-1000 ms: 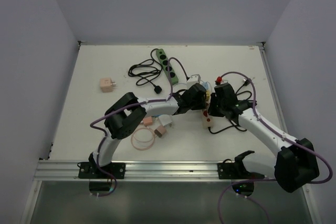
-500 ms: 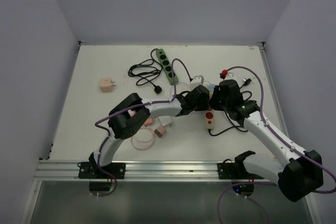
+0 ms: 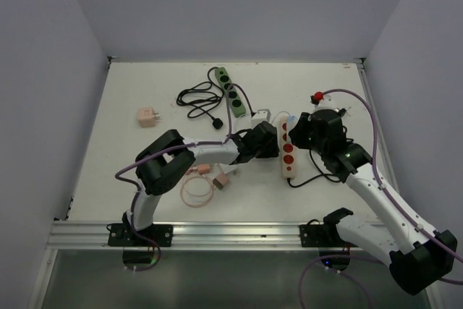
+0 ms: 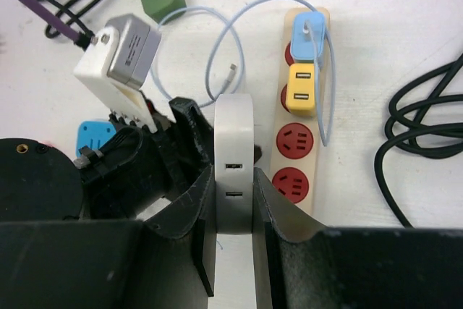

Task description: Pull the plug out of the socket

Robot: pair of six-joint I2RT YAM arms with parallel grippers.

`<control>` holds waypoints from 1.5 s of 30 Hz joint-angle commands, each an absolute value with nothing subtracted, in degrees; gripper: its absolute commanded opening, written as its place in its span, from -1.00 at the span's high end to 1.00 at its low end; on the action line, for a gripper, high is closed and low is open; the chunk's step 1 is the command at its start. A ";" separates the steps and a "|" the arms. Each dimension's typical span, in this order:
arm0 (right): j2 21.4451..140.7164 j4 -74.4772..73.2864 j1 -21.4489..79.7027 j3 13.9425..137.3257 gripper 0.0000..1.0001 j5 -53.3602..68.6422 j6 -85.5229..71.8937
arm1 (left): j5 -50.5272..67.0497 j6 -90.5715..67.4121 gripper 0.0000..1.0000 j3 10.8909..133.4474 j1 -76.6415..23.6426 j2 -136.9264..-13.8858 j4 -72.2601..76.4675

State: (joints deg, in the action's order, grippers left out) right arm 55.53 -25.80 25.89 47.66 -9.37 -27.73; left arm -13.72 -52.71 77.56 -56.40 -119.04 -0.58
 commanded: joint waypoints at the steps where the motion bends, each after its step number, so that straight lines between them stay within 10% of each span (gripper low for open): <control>1: 52.30 -25.14 26.02 48.08 1.00 -7.65 -26.89 | -14.06 -48.87 -0.21 72.96 -55.28 -110.16 -2.91; 26: 92.53 15.10 44.82 53.96 0.99 27.94 -41.12 | -25.05 -38.85 -0.93 41.05 -33.05 -57.57 -18.19; 30: 97.90 17.93 45.70 54.32 0.80 26.82 -43.24 | -23.56 -38.67 -0.94 39.64 -32.34 -56.08 -18.28; 38: 91.33 1.51 45.62 54.41 -0.35 10.82 -33.15 | -20.83 -37.27 -0.96 39.46 -32.26 -56.60 -18.28; 45: 79.99 -13.50 45.70 51.33 -0.49 -10.69 -30.06 | -17.58 -36.65 -0.99 41.22 -32.26 -58.62 -18.72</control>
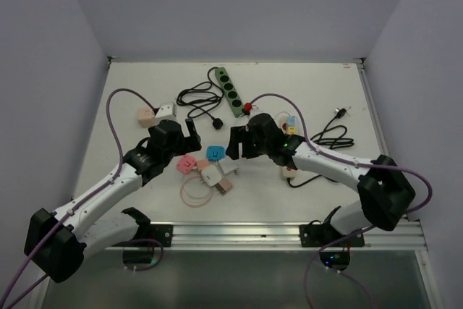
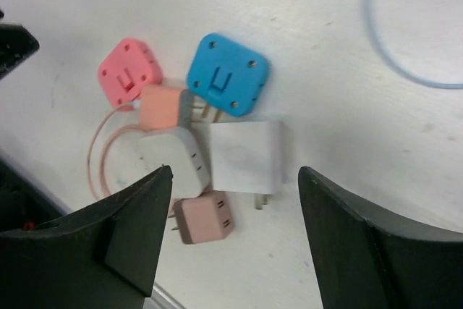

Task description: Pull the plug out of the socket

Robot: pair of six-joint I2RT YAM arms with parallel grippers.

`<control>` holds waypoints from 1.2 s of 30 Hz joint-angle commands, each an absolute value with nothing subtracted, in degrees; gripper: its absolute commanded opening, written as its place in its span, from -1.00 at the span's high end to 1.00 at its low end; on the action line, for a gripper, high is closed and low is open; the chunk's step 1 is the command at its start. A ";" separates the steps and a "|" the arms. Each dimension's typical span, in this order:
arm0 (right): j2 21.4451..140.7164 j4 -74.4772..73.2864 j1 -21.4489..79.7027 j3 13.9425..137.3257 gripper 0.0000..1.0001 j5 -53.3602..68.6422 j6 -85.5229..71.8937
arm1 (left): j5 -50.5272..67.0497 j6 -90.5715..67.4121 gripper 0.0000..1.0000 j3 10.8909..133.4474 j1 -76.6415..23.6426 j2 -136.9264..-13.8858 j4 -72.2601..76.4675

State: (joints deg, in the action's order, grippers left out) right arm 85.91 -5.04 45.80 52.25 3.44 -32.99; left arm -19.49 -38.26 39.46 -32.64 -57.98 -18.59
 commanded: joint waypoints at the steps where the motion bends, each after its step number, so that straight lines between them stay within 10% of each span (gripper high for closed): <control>1: 78.68 -15.01 45.62 49.85 -0.50 -14.03 -30.23 | -17.06 -36.65 -0.99 41.39 -32.26 -58.62 -18.89; 7: 70.06 -26.44 45.09 43.35 -0.61 -30.05 -35.50 | -13.63 -36.39 -0.99 42.80 -32.26 -59.32 -18.72; 21: 69.96 -23.13 37.19 33.49 -0.51 -25.76 -40.70 | -7.73 -38.93 -0.96 45.61 -34.97 -65.21 -17.05; 27: 70.75 -19.34 33.31 32.17 -0.10 -19.43 -37.71 | -5.72 -40.51 -0.94 47.90 -37.79 -69.77 -14.77; 33: 67.51 -17.49 33.31 32.34 0.95 -16.09 -34.11 | -1.94 -42.71 -0.93 51.59 -40.60 -76.63 -10.82; 36: 63.74 -17.23 33.31 32.34 1.00 -15.03 -32.35 | 1.48 -44.29 -0.92 54.65 -42.01 -81.29 -8.36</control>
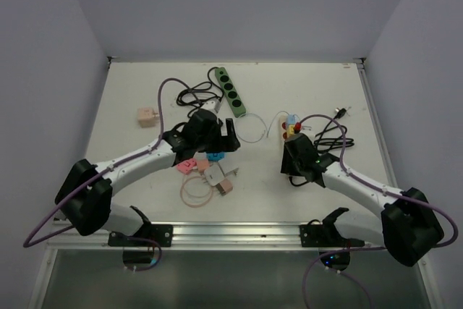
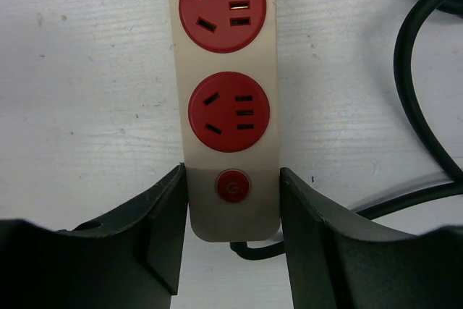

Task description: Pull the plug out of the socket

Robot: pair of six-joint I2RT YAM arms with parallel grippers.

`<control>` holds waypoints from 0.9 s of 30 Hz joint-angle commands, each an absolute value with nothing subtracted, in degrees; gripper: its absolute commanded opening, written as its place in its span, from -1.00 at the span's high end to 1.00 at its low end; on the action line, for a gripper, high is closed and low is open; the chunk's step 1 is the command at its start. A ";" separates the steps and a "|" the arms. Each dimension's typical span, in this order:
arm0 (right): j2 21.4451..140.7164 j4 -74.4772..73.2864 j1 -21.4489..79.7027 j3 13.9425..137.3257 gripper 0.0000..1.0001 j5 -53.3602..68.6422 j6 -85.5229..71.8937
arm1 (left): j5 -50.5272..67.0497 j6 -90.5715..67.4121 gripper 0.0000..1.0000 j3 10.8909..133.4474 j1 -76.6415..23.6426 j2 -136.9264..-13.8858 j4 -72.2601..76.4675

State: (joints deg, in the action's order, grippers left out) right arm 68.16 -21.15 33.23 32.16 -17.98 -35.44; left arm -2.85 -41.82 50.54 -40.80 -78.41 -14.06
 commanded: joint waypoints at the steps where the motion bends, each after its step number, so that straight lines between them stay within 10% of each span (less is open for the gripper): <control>1: 62.76 -17.23 33.31 32.34 1.00 -14.68 -31.91 | 2.19 -44.73 -0.92 55.45 -42.27 -82.69 -7.91; 27: 55.72 -15.21 33.31 30.15 1.00 -8.88 -34.19 | 16.17 -68.03 -0.68 71.36 -45.70 -117.24 13.36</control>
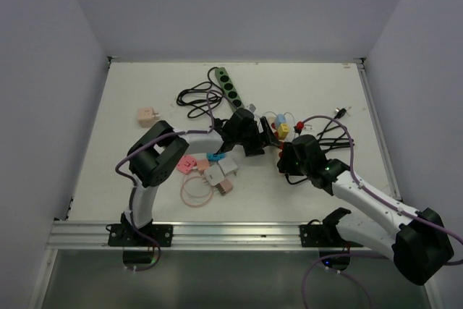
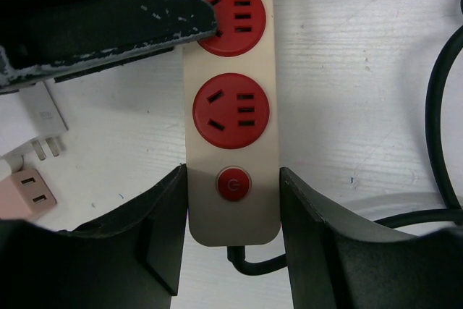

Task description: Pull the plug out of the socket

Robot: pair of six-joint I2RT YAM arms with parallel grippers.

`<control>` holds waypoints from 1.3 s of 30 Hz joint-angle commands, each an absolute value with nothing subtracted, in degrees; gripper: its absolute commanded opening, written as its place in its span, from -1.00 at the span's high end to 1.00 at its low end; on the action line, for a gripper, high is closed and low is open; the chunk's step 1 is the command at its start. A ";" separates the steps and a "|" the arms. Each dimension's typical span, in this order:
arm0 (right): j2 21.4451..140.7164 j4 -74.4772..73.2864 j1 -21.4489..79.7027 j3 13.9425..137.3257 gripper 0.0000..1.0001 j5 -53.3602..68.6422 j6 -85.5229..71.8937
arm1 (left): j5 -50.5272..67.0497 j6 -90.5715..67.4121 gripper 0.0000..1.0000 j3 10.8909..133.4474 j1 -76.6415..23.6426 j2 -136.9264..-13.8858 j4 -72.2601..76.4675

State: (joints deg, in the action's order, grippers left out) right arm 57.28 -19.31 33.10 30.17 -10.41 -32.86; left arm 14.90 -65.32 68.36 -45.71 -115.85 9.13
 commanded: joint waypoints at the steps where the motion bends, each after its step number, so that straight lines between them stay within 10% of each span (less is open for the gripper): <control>1: 55.72 -15.12 33.40 30.23 1.00 -8.88 -34.19 | 16.43 -68.64 -0.65 71.54 -45.70 -118.20 13.88; 13: 54.14 -14.50 33.31 29.36 0.86 -7.91 -35.33 | 18.72 -72.16 0.29 67.15 -45.79 -118.39 25.30; 20: 52.12 -14.76 33.31 29.35 0.16 -6.86 -36.56 | 21.09 -73.04 1.00 61.88 -45.70 -116.46 36.02; 30: 49.49 -17.84 32.96 33.48 -0.79 -4.22 -36.39 | 26.45 -71.19 1.00 57.57 -44.56 -112.77 49.30; 39: 48.60 -18.72 31.12 36.83 -0.87 -0.18 -35.77 | 32.78 -71.80 1.00 51.77 -41.58 -109.95 65.46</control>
